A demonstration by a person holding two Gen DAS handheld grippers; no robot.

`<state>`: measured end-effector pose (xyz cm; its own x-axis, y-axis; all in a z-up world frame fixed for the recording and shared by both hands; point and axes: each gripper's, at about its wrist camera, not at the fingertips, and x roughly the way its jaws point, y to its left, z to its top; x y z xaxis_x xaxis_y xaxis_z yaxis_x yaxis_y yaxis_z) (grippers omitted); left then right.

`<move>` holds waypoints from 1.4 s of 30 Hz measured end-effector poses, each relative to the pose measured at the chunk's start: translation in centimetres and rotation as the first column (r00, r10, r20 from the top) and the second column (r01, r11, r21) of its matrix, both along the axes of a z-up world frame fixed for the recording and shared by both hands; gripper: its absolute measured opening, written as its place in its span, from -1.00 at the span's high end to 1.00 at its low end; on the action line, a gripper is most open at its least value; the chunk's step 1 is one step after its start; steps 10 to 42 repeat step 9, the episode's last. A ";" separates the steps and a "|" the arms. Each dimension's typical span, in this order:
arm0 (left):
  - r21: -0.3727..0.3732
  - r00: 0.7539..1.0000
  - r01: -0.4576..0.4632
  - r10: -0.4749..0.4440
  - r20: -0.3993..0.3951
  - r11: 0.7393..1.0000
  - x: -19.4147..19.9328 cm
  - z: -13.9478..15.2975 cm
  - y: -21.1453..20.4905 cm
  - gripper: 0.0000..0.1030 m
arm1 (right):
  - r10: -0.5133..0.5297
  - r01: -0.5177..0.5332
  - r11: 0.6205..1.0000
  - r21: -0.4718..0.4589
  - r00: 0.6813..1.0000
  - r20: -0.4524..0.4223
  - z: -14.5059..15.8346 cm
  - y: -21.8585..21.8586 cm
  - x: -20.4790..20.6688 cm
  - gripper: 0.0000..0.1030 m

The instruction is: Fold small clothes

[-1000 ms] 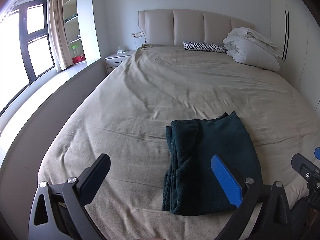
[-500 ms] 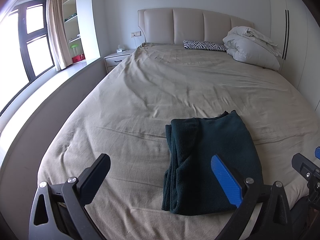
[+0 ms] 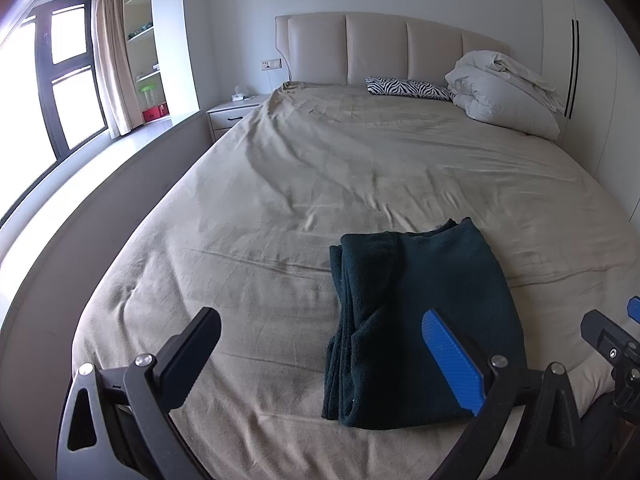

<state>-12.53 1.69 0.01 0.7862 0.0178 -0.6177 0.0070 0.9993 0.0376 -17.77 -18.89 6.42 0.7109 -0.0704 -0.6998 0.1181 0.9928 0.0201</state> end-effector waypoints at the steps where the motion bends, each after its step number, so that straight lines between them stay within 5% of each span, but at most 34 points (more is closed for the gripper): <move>1: 0.000 1.000 0.000 0.000 -0.002 1.000 0.2 0.1 0.0 -1.00 | 0.000 0.000 1.000 -0.001 1.000 -0.001 0.1 0.0 0.1 -1.00; 42: -0.015 1.000 0.008 -0.008 -0.002 1.000 -0.9 -0.7 0.4 -1.00 | 0.002 -0.002 1.000 0.004 1.000 -0.012 0.0 -0.6 0.2 -1.00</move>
